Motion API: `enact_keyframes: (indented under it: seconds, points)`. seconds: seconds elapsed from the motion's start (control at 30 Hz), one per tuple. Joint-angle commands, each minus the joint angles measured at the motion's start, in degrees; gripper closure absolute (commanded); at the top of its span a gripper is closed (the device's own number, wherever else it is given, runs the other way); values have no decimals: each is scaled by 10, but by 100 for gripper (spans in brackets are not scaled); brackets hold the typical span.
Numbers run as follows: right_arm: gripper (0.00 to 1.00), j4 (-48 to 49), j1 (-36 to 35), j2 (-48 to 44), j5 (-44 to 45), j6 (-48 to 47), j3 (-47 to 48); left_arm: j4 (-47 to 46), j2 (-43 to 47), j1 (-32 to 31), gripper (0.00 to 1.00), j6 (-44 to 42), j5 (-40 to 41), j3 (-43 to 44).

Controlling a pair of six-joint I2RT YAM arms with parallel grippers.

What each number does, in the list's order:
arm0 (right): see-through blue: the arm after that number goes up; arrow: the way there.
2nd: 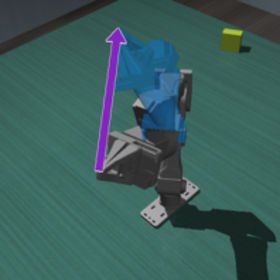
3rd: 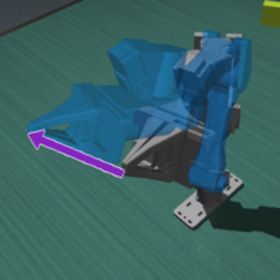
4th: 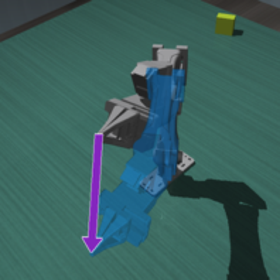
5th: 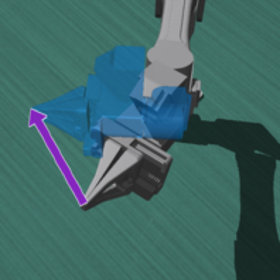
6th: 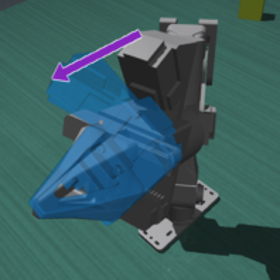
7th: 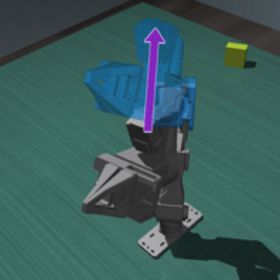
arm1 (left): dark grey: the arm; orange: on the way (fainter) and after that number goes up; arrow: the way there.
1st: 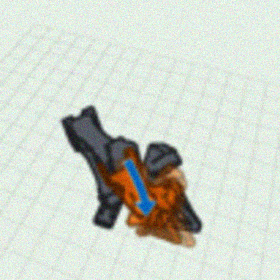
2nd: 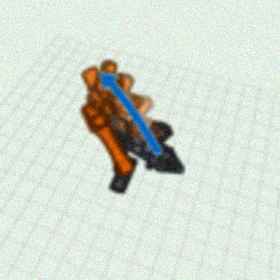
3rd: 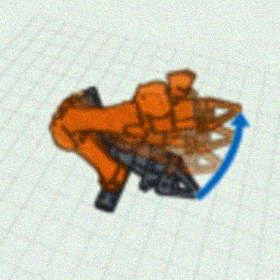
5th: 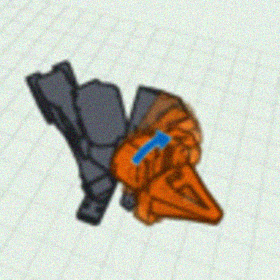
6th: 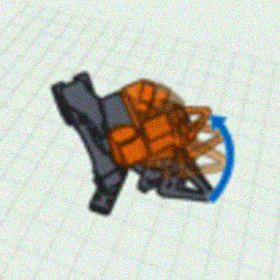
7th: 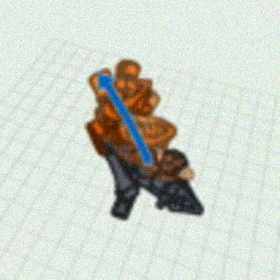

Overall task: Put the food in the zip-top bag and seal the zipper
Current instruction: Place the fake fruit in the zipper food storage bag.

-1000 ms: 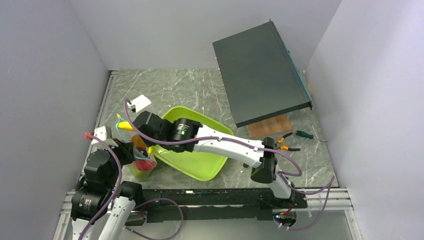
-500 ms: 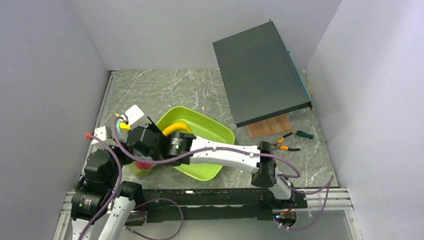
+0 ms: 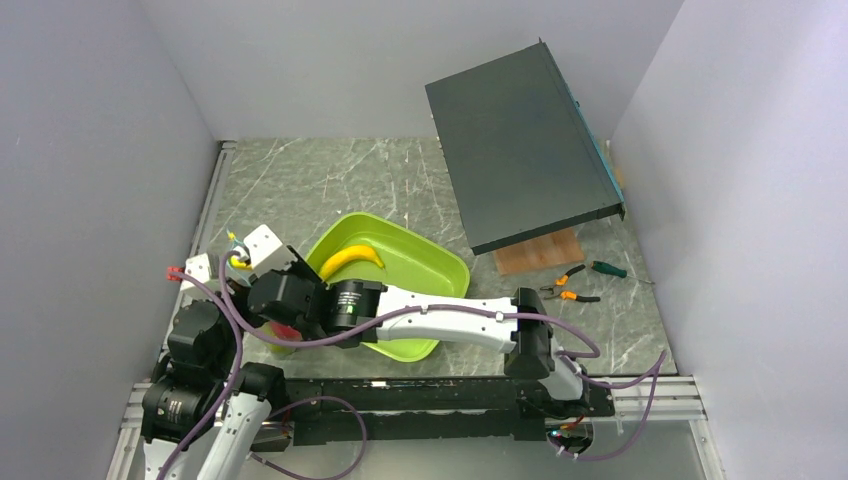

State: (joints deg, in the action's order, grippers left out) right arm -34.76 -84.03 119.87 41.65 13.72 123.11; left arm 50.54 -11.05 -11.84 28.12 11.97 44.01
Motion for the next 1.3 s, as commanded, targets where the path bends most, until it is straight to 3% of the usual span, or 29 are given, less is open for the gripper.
enact_keyframes:
  seconds: [0.0, 0.1, 0.43, 0.6, 0.87, 1.0, 1.1, 1.27]
  points:
    - [72, 65, -4, -46, -58, 7, -47, -20, 5, -2, 100, 4, 9, 4]
    - [61, 116, 7, -78, -124, 18, -104, -21, 3, -3, 100, 4, 7, 5]
    - [50, 279, 123, -177, -402, 136, -293, -24, -1, -3, 100, 0, 0, 3]
    - [40, 325, 157, -194, -497, 180, -336, -23, -2, -3, 100, 1, 1, 3]
    - [38, 321, 157, -196, -519, 198, -337, -26, -5, -2, 100, -1, -3, 2]
    - [51, 305, 148, -193, -498, 175, -328, -25, -5, -3, 100, -1, -3, 2]
    - [56, 280, 138, -183, -470, 142, -311, -23, -6, -3, 100, -1, -3, 4]
    - [51, 263, 137, -197, -429, 102, -316, -24, -5, -3, 100, -2, -4, 3]
